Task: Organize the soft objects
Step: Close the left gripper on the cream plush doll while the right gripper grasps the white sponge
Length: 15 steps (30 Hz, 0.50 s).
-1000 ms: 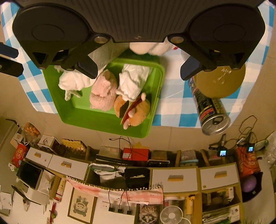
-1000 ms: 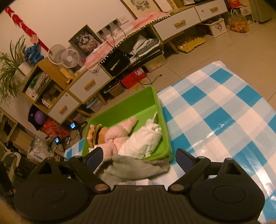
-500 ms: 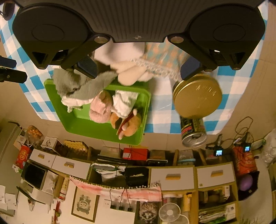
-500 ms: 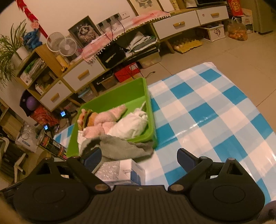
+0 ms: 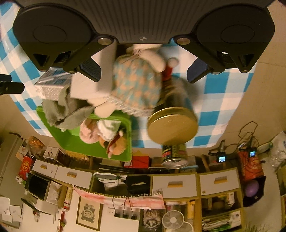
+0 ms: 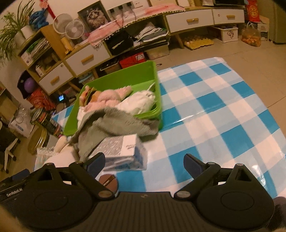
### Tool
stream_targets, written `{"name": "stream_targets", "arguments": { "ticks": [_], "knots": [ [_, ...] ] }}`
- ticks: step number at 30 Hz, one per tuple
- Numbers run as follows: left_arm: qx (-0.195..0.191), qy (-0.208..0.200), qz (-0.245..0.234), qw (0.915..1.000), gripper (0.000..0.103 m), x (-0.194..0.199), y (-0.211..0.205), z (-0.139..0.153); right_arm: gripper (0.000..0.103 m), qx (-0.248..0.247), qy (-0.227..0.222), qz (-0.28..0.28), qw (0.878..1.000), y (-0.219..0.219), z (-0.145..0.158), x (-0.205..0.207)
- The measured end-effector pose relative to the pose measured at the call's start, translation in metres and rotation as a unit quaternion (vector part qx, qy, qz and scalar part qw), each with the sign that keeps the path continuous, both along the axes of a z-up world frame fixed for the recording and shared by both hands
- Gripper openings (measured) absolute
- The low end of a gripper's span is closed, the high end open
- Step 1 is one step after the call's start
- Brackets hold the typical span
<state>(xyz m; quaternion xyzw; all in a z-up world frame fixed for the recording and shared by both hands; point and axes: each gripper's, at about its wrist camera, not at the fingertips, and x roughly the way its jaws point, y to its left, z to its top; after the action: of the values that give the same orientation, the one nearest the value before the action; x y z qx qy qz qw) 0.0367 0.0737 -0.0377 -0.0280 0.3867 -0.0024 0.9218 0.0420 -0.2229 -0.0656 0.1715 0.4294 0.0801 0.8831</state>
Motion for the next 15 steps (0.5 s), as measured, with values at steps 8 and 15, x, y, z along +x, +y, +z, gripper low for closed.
{"name": "stream_targets", "arguments": {
  "ticks": [8, 15],
  "knots": [
    [-0.009, 0.003, -0.006, 0.9999, 0.098, -0.014, 0.03, -0.013, 0.08, -0.002, -0.002, 0.037, 0.999, 0.04, -0.007, -0.009],
    [-0.028, -0.003, -0.042, 0.9987, 0.096, -0.02, 0.049, -0.03, 0.08, 0.011, -0.024, 0.066, 0.997, 0.074, -0.013, -0.012]
  ]
}}
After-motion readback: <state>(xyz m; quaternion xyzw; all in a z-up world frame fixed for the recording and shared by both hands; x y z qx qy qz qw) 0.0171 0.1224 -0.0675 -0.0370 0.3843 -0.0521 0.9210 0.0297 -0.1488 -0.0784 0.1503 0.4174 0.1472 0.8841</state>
